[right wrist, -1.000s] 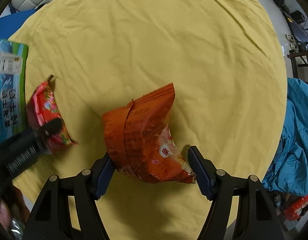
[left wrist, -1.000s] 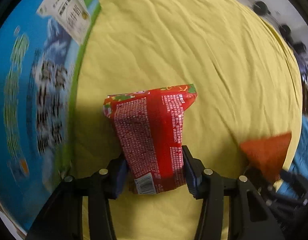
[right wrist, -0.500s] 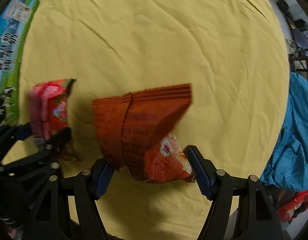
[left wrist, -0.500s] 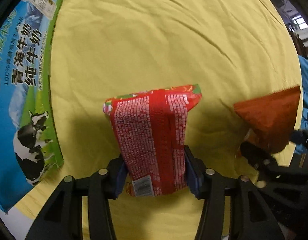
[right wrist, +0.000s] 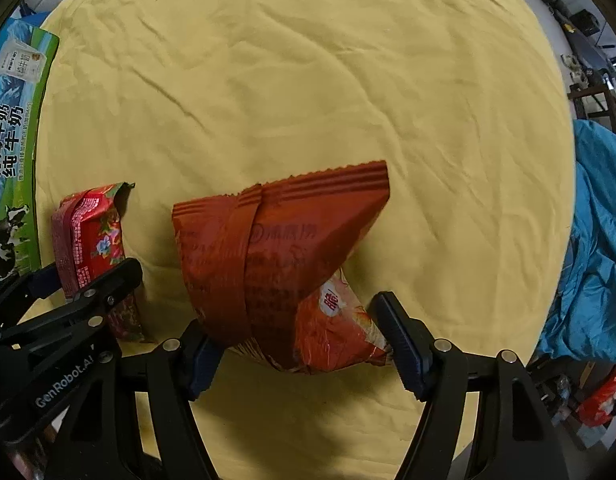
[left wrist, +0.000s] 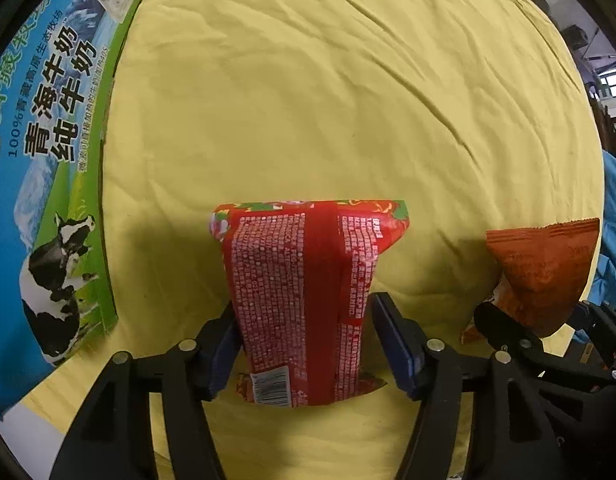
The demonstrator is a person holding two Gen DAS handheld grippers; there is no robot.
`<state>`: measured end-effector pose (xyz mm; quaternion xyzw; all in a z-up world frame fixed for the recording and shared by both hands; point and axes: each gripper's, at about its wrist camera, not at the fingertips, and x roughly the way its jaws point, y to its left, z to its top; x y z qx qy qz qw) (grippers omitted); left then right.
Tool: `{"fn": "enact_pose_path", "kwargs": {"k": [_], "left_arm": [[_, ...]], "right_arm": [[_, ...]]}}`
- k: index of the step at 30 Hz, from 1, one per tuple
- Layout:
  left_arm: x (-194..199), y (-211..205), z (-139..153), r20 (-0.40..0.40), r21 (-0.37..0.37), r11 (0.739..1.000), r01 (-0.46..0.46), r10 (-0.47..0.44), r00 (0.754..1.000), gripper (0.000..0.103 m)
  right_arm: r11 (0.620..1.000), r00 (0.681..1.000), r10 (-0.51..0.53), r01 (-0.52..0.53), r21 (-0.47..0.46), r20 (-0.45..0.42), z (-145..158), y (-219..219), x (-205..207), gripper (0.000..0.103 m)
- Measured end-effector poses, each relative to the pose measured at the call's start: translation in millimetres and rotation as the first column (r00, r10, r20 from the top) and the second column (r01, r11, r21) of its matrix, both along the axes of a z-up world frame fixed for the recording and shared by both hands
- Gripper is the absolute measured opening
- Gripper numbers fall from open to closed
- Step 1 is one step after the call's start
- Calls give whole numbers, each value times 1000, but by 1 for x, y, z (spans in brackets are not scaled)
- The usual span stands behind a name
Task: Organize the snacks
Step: 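Lift both held bags and carry them over the box, lowering inside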
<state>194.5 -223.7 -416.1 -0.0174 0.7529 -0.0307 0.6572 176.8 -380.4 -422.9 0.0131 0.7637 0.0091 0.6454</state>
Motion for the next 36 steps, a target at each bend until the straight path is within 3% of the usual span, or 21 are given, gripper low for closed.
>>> {"fn": "enact_pose_path", "kwargs": {"k": [1,3,5,9,14,19,23,24,31,36], "left_arm": [[0,1,-1,3,-8,1000,-8,8,1000,61],[-4,9,4,13,6,1000,5,-5,1000,49],[-9,19,7,19,7,999,37,-37,999,45],[-20,19,16,27,13,998,67,-68,997,45],[-18,15,17,33,43,994,97,-98,995,46],[-19,18,20,45,36,995,91,-92,995,44],[-23,22,38,84,50,994,95,-99,992,43],[-27,22,45,93,50,994,95,-100,991,43],[-38,22,95,193,18,993,113,-115,975,42],[-42,29,145,278,-4,991,135,-128,952,42]], "right_arm": [[1000,1000,1,-1,-18,11,2,-2,-1,74],[999,1000,-1,1,-38,14,3,-10,-7,74],[1000,1000,-8,7,-20,-9,4,-15,-11,74],[999,1000,-31,30,22,8,9,-20,-7,75],[998,998,-58,58,11,1,6,-19,4,78],[997,997,-72,72,-8,38,13,-11,-5,74],[996,995,-91,91,9,48,21,-13,-20,69],[995,994,-95,94,15,54,23,-17,-18,53],[991,987,-127,123,48,98,59,-19,-26,52],[987,977,-147,135,90,154,101,-12,-32,52]]}}
